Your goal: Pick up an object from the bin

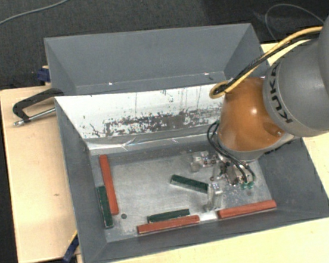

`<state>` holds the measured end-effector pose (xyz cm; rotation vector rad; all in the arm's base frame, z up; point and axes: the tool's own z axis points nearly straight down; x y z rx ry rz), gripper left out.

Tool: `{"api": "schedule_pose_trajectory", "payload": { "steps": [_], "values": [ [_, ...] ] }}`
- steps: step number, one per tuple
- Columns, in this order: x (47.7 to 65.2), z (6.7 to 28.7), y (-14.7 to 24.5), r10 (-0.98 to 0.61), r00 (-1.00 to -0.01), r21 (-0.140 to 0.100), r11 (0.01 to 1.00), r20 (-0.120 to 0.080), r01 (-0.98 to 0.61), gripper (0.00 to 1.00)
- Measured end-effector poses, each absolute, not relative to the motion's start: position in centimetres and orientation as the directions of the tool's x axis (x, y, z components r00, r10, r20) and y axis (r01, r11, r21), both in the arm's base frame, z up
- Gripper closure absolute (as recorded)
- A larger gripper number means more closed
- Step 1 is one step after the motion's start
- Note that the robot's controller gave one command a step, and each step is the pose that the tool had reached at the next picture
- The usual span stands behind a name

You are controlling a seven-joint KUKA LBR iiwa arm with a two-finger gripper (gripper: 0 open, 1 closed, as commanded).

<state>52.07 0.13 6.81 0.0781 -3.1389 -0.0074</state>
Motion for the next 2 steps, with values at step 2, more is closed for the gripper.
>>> {"api": "schedule_pose_trajectory", "payload": {
  "steps": [2],
  "values": [
    [53.5,22.6,2.4,-0.029,-0.999,0.002,1.000,-0.016,-0.029,1.00]
  ]
}}
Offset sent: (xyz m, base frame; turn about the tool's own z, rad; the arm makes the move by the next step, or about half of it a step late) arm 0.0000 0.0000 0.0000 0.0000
